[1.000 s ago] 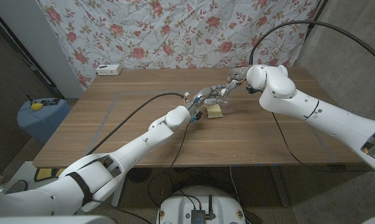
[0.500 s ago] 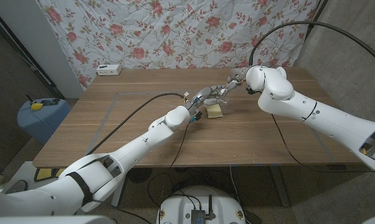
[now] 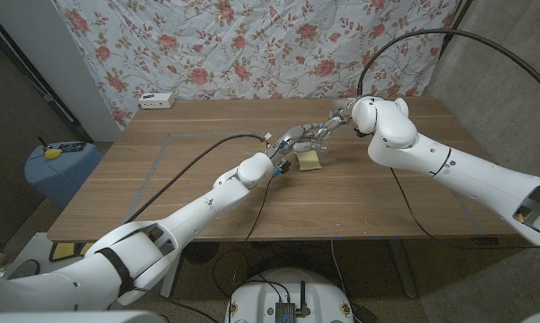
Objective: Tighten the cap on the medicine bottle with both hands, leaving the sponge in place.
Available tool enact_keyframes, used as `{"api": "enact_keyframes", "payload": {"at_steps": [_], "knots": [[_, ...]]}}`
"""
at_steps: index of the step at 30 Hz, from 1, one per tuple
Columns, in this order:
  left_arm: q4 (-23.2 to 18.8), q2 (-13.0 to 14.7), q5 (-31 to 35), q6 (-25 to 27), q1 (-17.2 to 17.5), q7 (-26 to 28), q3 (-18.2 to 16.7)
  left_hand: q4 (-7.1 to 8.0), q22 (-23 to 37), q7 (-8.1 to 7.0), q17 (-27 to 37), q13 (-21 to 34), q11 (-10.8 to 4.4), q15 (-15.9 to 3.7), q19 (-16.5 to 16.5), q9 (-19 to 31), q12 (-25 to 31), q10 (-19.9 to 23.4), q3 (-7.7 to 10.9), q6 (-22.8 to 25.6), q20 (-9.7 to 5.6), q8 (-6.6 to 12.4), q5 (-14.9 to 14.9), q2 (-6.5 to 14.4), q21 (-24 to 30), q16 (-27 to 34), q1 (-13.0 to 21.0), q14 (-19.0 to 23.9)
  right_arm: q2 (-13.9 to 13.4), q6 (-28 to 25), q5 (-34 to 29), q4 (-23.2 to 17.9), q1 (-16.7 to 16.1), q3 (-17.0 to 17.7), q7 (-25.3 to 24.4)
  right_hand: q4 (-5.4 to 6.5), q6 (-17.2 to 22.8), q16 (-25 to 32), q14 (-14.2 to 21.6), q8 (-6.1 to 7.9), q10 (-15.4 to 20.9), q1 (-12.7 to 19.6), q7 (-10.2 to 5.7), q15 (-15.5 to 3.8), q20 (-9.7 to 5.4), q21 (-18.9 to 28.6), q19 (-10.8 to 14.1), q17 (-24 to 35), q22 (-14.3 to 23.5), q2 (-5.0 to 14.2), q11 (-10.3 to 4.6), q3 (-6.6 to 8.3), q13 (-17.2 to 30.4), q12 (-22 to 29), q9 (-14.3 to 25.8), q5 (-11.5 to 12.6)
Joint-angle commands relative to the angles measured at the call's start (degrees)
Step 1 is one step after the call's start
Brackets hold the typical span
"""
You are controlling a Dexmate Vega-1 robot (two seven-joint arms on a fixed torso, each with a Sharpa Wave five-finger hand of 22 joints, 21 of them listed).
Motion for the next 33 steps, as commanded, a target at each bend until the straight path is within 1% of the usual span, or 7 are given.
{"api": "enact_keyframes", "payload": {"at_steps": [1,5,8,13,17,24,33], "knots": [[-0.10,0.08,-0.12,-0.08,-0.03,-0.25,-0.02,0.24,0.26,0.05,0.13,0.23,0.02,-2.20,0.32,0.15,0.32,0.67,0.42,0.34,-0.16,-0.04,0.34,0.63,-0.25,0.28,-0.31,0.66,0.75,-0.67,-4.09,0.36,-0.85,-0.56,0.07,-0.13,3.67,0.51,1.41,1.28,1.96,-0.44,-0.41,-0.51,-0.44,0.29,1.19,0.05,0.23,-0.07,-0.14,-0.08,0.05,0.34,0.05,0.34],[-0.58,0.21,-0.09,0.12,0.26,-0.05,-0.07,0.23,0.26,-0.03,0.11,0.23,0.04,-2.19,0.30,0.15,0.32,0.67,0.47,0.41,-0.21,-0.02,0.34,0.58,-0.29,0.25,-0.33,0.69,1.24,-0.80,-5.33,0.41,-1.56,-0.25,-0.54,-0.15,6.26,0.67,2.41,2.11,3.19,-0.95,-0.54,-1.13,-0.90,0.38,1.93,0.03,0.25,-0.14,-0.52,-0.15,0.01,0.46,-0.05,0.45],[-0.99,0.34,-0.01,0.28,0.52,0.20,-0.11,0.21,0.26,-0.04,0.11,0.23,0.02,-2.10,0.26,0.15,0.29,0.60,0.54,0.44,-0.20,-0.02,0.35,0.59,-0.33,0.21,-0.32,0.67,1.71,-1.14,-6.45,0.50,-2.01,-0.19,-0.76,-0.27,9.29,0.99,4.08,3.00,5.66,-1.43,-0.50,-1.83,-1.45,0.45,2.79,0.01,0.30,-0.16,-1.73,-0.11,-0.03,0.87,-0.22,0.62],[-1.67,0.56,0.01,0.51,1.04,0.57,-0.22,0.19,0.26,-0.07,0.10,0.23,-0.05,-2.06,0.20,0.15,0.34,0.72,0.62,0.49,-0.27,-0.01,0.36,0.57,-0.40,0.17,-0.31,0.63,2.28,-1.32,-7.87,0.54,-2.84,0.16,-1.21,-0.31,13.27,1.11,5.52,4.23,8.43,-2.25,-0.35,-2.60,-2.12,0.50,3.75,-0.02,0.32,-0.34,-1.53,-0.21,-0.09,1.26,-0.41,0.68],[-2.20,0.75,0.11,0.71,1.41,0.88,-0.28,0.17,0.26,-0.08,0.11,0.23,0.02,-1.94,0.24,0.15,0.30,0.61,0.69,0.52,-0.27,0.00,0.37,0.60,-0.40,0.14,-0.29,0.57,2.61,-1.36,-8.53,0.35,-3.80,0.86,-1.90,-0.23,16.85,1.27,6.96,5.40,10.94,-3.37,-0.09,-3.56,-2.66,0.50,4.47,-0.07,0.33,-0.96,-2.35,-0.62,-0.16,1.61,-0.58,0.66],[-2.87,0.98,0.26,0.83,1.85,1.35,-0.41,0.13,0.26,-0.05,0.11,0.23,0.19,-1.89,0.19,0.15,0.28,0.55,0.83,0.65,-0.27,0.03,0.38,0.64,-0.46,0.13,-0.22,0.59,2.85,-0.92,-9.19,0.10,-4.77,1.89,-2.11,0.18,17.88,1.35,7.88,5.84,12.45,-4.92,-0.06,-3.69,-2.89,0.50,5.10,-0.02,0.34,-1.44,-2.50,-1.17,-0.21,1.65,-0.75,0.71],[-2.82,0.98,0.21,0.65,1.93,1.25,-0.42,0.16,0.27,-0.18,0.12,0.23,0.04,-1.93,0.09,0.15,0.32,0.65,0.92,0.71,-0.32,0.03,0.38,0.66,-0.53,0.13,-0.28,0.59,2.79,-0.96,-10.00,-0.70,-5.52,2.88,-0.61,0.64,16.37,0.97,7.79,5.18,12.26,-6.97,0.35,-3.26,-2.80,0.19,4.99,0.03,0.34,-2.49,-0.94,-2.15,-0.23,0.93,-0.83,0.73]]}}
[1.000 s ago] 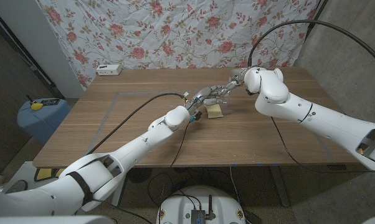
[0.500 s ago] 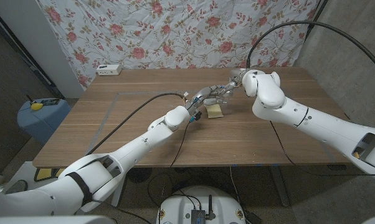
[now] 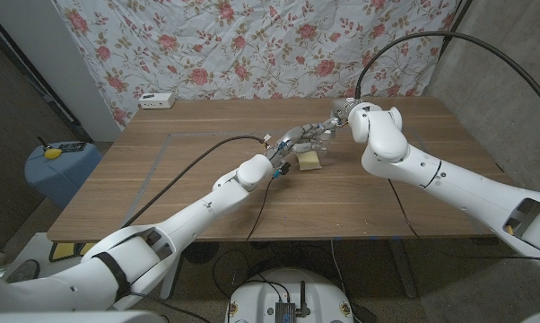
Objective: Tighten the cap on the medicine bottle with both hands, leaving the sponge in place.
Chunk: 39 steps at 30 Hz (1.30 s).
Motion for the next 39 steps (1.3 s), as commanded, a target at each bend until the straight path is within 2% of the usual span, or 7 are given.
{"api": "enact_keyframes", "payload": {"at_steps": [1,9,14,24,30,33,39], "knots": [[-0.24,0.08,0.08,-0.09,0.30,0.17,-0.10,0.18,0.27,0.04,0.11,0.25,-0.09,-1.76,0.07,0.15,0.26,0.45,0.47,0.51,-0.34,0.03,0.45,0.28,-0.22,0.12,0.13,0.35,0.23,0.13,-1.38,-0.87,-1.38,1.38,1.10,0.05,-0.89,-0.07,0.23,-0.41,-0.16,-1.04,0.09,-1.24,0.24,0.15,0.47,0.17,0.05,-0.55,1.14,-0.71,0.03,-0.49,0.13,0.46],[-0.08,0.08,0.16,-0.23,0.20,0.20,-0.13,0.15,0.27,0.01,0.11,0.25,-0.15,-1.74,0.06,0.15,0.25,0.42,0.56,0.53,-0.40,0.01,0.45,0.25,-0.24,0.12,0.13,0.36,0.18,0.15,-2.29,-1.45,-1.44,1.82,3.00,0.51,-3.99,-0.70,-0.46,-1.91,-0.97,-3.10,0.21,-0.16,0.90,-0.37,-0.30,0.22,0.05,-1.66,1.72,-1.79,0.06,-1.38,0.20,0.90],[-0.09,0.10,0.04,-0.22,0.27,0.17,-0.19,0.15,0.27,-0.06,0.11,0.25,-0.20,-1.73,0.03,0.15,0.24,0.39,0.60,0.43,-0.42,-0.04,0.44,0.22,-0.26,0.10,0.10,0.32,-0.38,0.95,-1.86,-2.09,-1.24,2.41,5.07,1.00,-11.42,-1.91,-2.40,-4.99,-3.27,-5.17,1.18,1.82,2.04,-1.12,-2.12,0.29,0.05,-2.05,3.18,-2.69,0.22,-2.88,0.88,1.85],[-0.07,0.09,0.00,-0.32,0.18,-0.07,-0.16,0.15,0.27,-0.03,0.13,0.25,-0.08,-1.77,-0.09,0.15,0.25,0.40,0.66,0.33,-0.45,-0.08,0.44,0.21,-0.31,0.10,0.08,0.23,-0.59,1.66,-1.62,-2.48,-0.89,3.09,8.00,1.11,-22.30,-3.17,-5.90,-8.30,-9.02,-6.67,2.95,4.08,3.55,-1.66,-5.23,0.38,0.00,-1.92,4.19,-3.32,0.56,-4.36,2.70,2.88],[0.37,-0.14,0.01,-0.48,-0.19,-0.39,-0.02,0.16,0.27,-0.01,0.14,0.25,-0.07,-1.80,-0.08,0.15,0.24,0.37,0.70,0.30,-0.43,-0.09,0.43,0.22,-0.31,0.09,0.06,0.15,-1.05,2.40,-0.27,-2.94,-1.09,4.16,8.72,0.26,-30.64,-3.53,-8.28,-11.05,-12.92,-5.61,5.00,5.24,4.43,-1.67,-6.91,0.26,-0.04,-1.01,5.45,-2.72,0.78,-4.41,3.54,3.22],[0.61,-0.26,0.05,-0.58,-0.37,-0.46,0.04,0.17,0.27,-0.03,0.15,0.25,-0.10,-1.81,-0.09,0.15,0.24,0.36,0.68,0.30,-0.44,-0.09,0.43,0.21,-0.31,0.09,0.04,0.10,-1.41,2.95,0.94,-3.26,-1.19,4.84,8.85,-0.38,-33.31,-3.67,-9.30,-11.94,-14.52,-4.61,5.34,5.66,4.59,-1.69,-7.55,0.17,-0.06,-0.67,5.94,-2.26,0.85,-4.47,3.74,3.17],[0.97,-0.52,-0.08,-0.73,-0.53,-0.51,0.03,0.18,0.27,-0.02,0.16,0.25,-0.16,-1.75,-0.15,0.15,0.26,0.41,0.71,0.34,-0.49,-0.07,0.42,0.23,-0.33,0.14,0.02,0.16,-2.05,4.27,4.83,-3.73,-1.14,6.30,9.05,-2.61,-40.07,-3.82,-11.95,-14.02,-18.28,-0.83,5.87,6.91,5.34,-1.74,-9.25,-0.01,-0.10,0.03,6.76,-0.64,0.98,-4.44,4.02,2.66]]}}
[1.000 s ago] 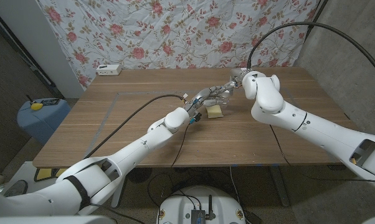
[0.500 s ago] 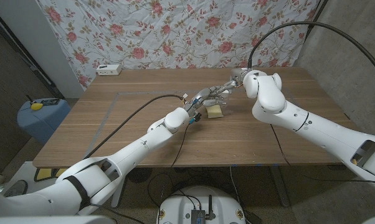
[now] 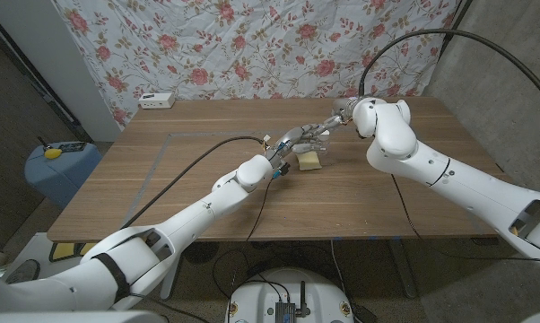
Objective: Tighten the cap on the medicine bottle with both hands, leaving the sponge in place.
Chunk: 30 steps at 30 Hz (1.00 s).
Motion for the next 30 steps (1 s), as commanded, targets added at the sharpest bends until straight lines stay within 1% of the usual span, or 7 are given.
{"api": "enact_keyframes", "payload": {"at_steps": [1,4,7,15,20,25,30], "knots": [[0.80,-0.51,-0.14,-0.34,-0.54,-0.25,0.16,-0.17,0.27,-0.05,0.15,0.29,-0.08,-1.78,0.06,0.15,0.26,0.60,0.38,0.35,-0.30,-0.07,0.36,0.46,-0.12,0.13,0.26,0.16,-1.18,2.31,5.44,-0.92,0.00,2.30,1.11,-1.46,-3.84,-0.42,-1.79,-1.05,-2.53,2.54,0.27,0.73,0.50,-0.24,-1.44,-0.02,0.06,0.25,0.40,0.96,0.30,-0.13,0.22,-0.30],[0.68,-0.54,-0.15,-0.21,-0.45,-0.15,0.16,-0.12,0.27,-0.10,0.15,0.29,-0.17,-1.74,0.02,0.15,0.27,0.63,0.36,0.33,-0.33,-0.08,0.35,0.45,-0.14,0.15,0.17,0.19,-1.48,2.68,6.96,-1.05,0.16,2.54,0.98,-1.92,-5.29,-0.40,-2.38,-1.40,-3.73,3.52,0.41,0.96,0.57,-0.16,-1.61,-0.03,0.05,0.53,0.51,1.45,0.33,-0.23,0.24,-0.48],[0.42,-0.46,-0.11,-0.05,-0.30,-0.07,0.18,-0.13,0.27,-0.16,0.15,0.29,-0.08,-1.67,0.04,0.15,0.29,0.67,0.37,0.35,-0.35,-0.07,0.35,0.44,-0.13,0.16,0.16,0.20,-1.84,2.90,7.95,-1.18,0.32,2.48,0.58,-2.69,-7.72,-0.37,-3.25,-1.85,-5.17,5.45,0.14,1.34,0.74,-0.09,-1.97,-0.06,0.04,1.04,0.43,2.40,0.37,-0.18,0.26,-0.92],[-0.70,-0.05,-0.01,0.59,0.29,0.32,0.09,-0.19,0.27,-0.15,0.18,0.29,-0.01,-1.87,0.03,0.15,0.33,0.78,0.33,0.34,-0.41,-0.07,0.33,0.37,-0.13,0.15,0.21,0.05,-2.57,3.25,10.47,-1.41,0.65,2.36,-0.95,-3.51,-8.46,-0.19,-3.68,-1.66,-6.08,8.04,-0.54,1.31,0.85,0.00,-2.15,-0.08,0.01,1.63,0.02,3.62,0.40,0.02,0.11,-1.31],[-1.30,0.16,0.03,0.74,0.80,0.78,-0.03,-0.17,0.27,-0.18,0.20,0.29,0.01,-1.77,-0.01,0.15,0.31,0.75,0.29,0.34,-0.42,-0.08,0.31,0.36,-0.14,0.20,0.16,0.10,-3.08,3.11,11.37,-1.63,1.26,1.95,-1.20,-3.93,-8.68,-0.05,-3.83,-1.46,-6.43,10.13,-2.64,1.28,0.93,0.11,-2.09,-0.12,0.00,1.91,-0.33,4.57,0.41,0.23,-0.05,-1.61],[-1.62,0.28,0.12,0.81,0.99,0.92,-0.04,-0.07,0.27,-0.21,0.20,0.29,-0.08,-1.79,0.00,0.15,0.33,0.79,0.23,0.38,-0.47,-0.06,0.29,0.33,-0.13,0.22,-0.02,0.14,-3.36,2.96,12.10,-1.61,1.81,1.53,-1.55,-4.24,-8.70,0.09,-3.92,-1.24,-6.81,12.45,-3.79,1.03,0.81,0.23,-1.92,-0.14,-0.02,2.27,-0.98,5.60,0.40,0.36,-0.22,-1.65],[-1.86,0.44,0.18,0.79,1.11,0.95,-0.07,-0.10,0.27,-0.21,0.20,0.29,-0.14,-1.83,-0.02,0.15,0.34,0.84,0.24,0.37,-0.47,-0.06,0.29,0.35,-0.14,0.21,0.02,0.09,-3.53,2.78,12.72,-1.61,2.13,1.17,-2.11,-4.34,-7.33,0.23,-3.86,-0.55,-6.63,14.91,-5.26,0.51,0.70,0.34,-1.69,-0.21,-0.04,2.30,-1.52,6.60,0.39,0.68,-0.43,-1.74]]}}
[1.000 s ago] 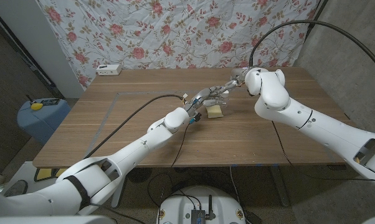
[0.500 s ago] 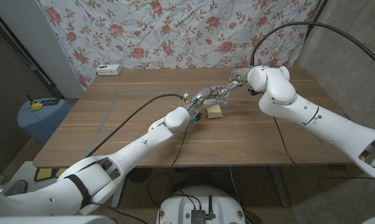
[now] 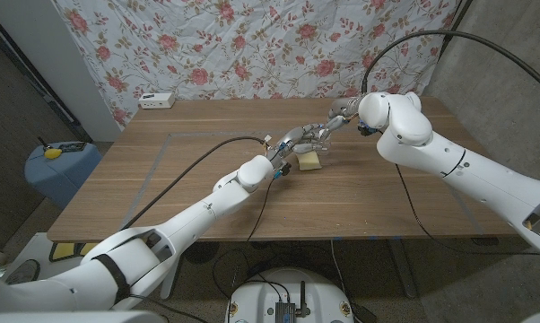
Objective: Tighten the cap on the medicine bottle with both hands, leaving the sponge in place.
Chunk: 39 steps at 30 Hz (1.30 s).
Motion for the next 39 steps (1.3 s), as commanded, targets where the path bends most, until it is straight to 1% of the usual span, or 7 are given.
{"api": "enact_keyframes", "payload": {"at_steps": [1,8,15,20,28,31,39], "knots": [[-0.85,0.38,0.18,0.29,0.55,0.43,-0.15,-0.08,0.27,-0.21,0.07,0.25,-0.09,-1.83,0.18,0.15,0.56,0.77,0.25,0.38,-0.27,-0.06,0.30,0.54,-0.14,0.22,0.18,0.11,-0.81,-0.26,2.14,-0.18,1.06,-0.94,-1.17,-0.03,1.39,0.41,-0.12,0.78,0.01,1.63,-0.94,-0.45,-0.21,0.28,0.45,0.03,-0.05,-0.12,-0.59,0.81,0.13,0.46,-0.03,-0.21],[-1.27,0.59,0.15,0.51,0.73,0.34,-0.19,-0.11,0.27,-0.22,0.04,0.25,-0.08,-1.84,0.17,0.15,0.53,0.72,0.30,0.42,-0.27,-0.05,0.31,0.51,-0.14,0.22,0.19,0.19,-1.17,-0.37,3.58,-0.53,1.05,-1.03,-2.01,0.33,3.91,0.52,0.04,1.74,0.40,2.48,-1.47,-0.56,-0.36,0.35,0.66,0.02,-0.04,-0.28,-0.78,1.22,0.12,0.71,-0.17,-0.36],[-1.50,0.70,0.17,0.50,0.86,0.41,-0.26,-0.08,0.27,-0.29,0.04,0.26,0.06,-1.83,0.15,0.15,0.48,0.60,0.30,0.43,-0.28,-0.05,0.30,0.51,-0.14,0.21,0.10,0.21,-1.38,-0.35,4.75,-0.69,1.23,-1.27,-2.93,0.66,4.66,0.64,0.19,1.99,0.58,2.42,-1.27,-0.66,-0.48,0.38,0.74,0.09,-0.03,-0.20,-0.88,1.33,0.12,0.80,-0.24,-0.46],[-1.80,0.85,0.24,0.54,1.02,0.53,-0.32,-0.08,0.27,-0.17,0.03,0.26,0.02,-1.86,0.15,0.16,0.52,0.70,0.33,0.40,-0.26,-0.06,0.30,0.52,-0.14,0.21,0.10,0.21,-1.40,-0.19,5.55,-0.67,1.23,-1.37,-3.96,0.99,6.04,0.80,0.50,2.47,0.93,2.25,-1.66,-0.76,-0.62,0.49,1.04,0.16,-0.02,-0.16,-1.07,1.40,0.11,0.95,-0.31,-0.60],[-1.87,0.89,0.24,0.50,1.06,0.56,-0.38,-0.05,0.27,-0.20,0.02,0.26,0.15,-1.86,0.13,0.16,0.51,0.69,0.40,0.37,-0.27,-0.07,0.31,0.56,-0.14,0.21,0.04,0.30,-1.37,-0.24,6.22,-0.34,1.72,-1.94,-4.77,1.16,8.84,1.05,1.07,3.44,1.87,2.80,-1.92,-1.52,-0.90,0.68,1.69,0.24,-0.01,0.28,-1.35,1.98,0.07,1.25,-0.47,-0.72],[-1.86,0.90,0.23,0.51,0.99,0.45,-0.38,-0.08,0.27,-0.29,0.01,0.26,-0.01,-1.90,0.15,0.16,0.54,0.77,0.41,0.39,-0.28,-0.06,0.31,0.52,-0.13,0.20,0.05,0.28,-1.43,-0.09,6.52,-0.26,1.66,-1.99,-5.38,1.30,10.34,1.21,1.48,3.96,2.41,2.81,-2.41,-1.77,-1.06,0.69,1.80,0.27,0.00,0.35,-1.65,2.11,0.05,1.41,-0.55,-0.80],[-1.08,0.57,0.18,0.17,0.56,0.12,-0.26,-0.07,0.27,-0.37,0.02,0.26,-0.07,-1.81,0.12,0.16,0.56,0.83,0.43,0.39,-0.30,-0.06,0.31,0.54,-0.14,0.20,0.00,0.32,-1.49,-0.76,6.60,-0.37,1.22,-2.12,-7.21,1.35,12.01,1.48,2.27,4.48,3.56,3.17,-2.20,-2.31,-1.28,0.89,2.51,0.27,0.02,0.61,-1.71,2.41,0.02,1.73,-0.69,-0.91]]}}
